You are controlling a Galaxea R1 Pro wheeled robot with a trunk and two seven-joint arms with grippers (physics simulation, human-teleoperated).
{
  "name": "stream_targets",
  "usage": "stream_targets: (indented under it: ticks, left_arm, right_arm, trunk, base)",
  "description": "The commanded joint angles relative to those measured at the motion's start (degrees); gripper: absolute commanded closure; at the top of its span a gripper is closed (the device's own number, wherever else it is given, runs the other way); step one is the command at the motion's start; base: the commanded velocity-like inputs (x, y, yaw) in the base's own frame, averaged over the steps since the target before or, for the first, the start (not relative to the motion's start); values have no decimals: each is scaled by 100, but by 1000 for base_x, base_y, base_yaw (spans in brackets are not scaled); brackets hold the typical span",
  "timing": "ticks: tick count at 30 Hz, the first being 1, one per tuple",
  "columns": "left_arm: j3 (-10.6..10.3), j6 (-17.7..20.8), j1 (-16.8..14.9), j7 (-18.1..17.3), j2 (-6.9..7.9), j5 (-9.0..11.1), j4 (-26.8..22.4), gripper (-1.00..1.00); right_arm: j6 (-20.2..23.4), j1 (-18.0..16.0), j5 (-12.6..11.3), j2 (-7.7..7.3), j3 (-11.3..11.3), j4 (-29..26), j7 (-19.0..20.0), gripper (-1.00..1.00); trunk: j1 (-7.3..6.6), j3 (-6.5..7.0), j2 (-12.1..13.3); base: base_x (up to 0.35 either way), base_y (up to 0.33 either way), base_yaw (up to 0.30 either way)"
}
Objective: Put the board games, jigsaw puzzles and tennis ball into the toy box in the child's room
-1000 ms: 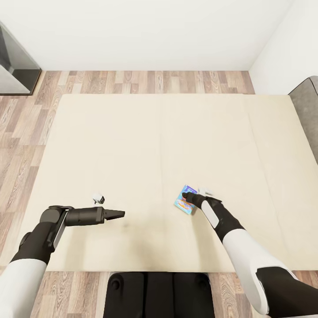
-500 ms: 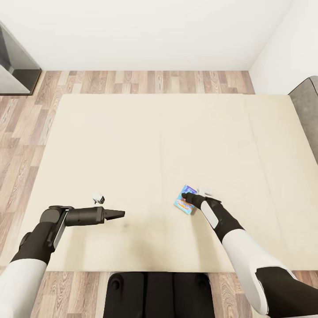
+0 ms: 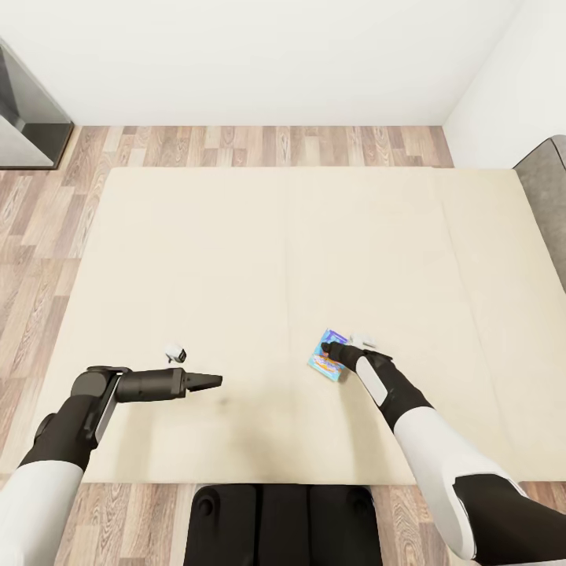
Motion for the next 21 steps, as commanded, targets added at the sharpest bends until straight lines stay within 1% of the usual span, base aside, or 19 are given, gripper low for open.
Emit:
stream_targets:
  ticks: [1, 3, 9, 15, 21]
  left_arm:
    - [3, 60, -2, -33, 0, -26, -4, -100]
    - [3, 60, 0, -33, 0, -26, -4, -100]
    - [3, 60, 1, -33, 0, -26, -4, -100]
    - [3, 60, 0, -33, 0, -26, -4, -100]
    - [3, 60, 1, -33, 0, -26, -4, -100]
  right_arm:
    - [22, -10, -54, 15, 25, -11, -36, -100]
    - [29, -45, -55, 73, 25, -10, -23, -100]
    - [41, -79, -64, 184, 56, -7, 11, -100]
    - [43, -111, -54, 250, 162, 10, 22, -100]
    - [35, -114, -48, 286, 184, 34, 23, -100]
  trunk:
    - [3, -6, -9]
    - [3, -6, -9]
    - [3, -6, -9]
    - [3, -6, -9]
    - [3, -6, -9]
  base:
    - [0, 0, 0]
    - [0, 0, 0]
    - [0, 0, 0]
    - [0, 0, 0]
    - [0, 0, 0]
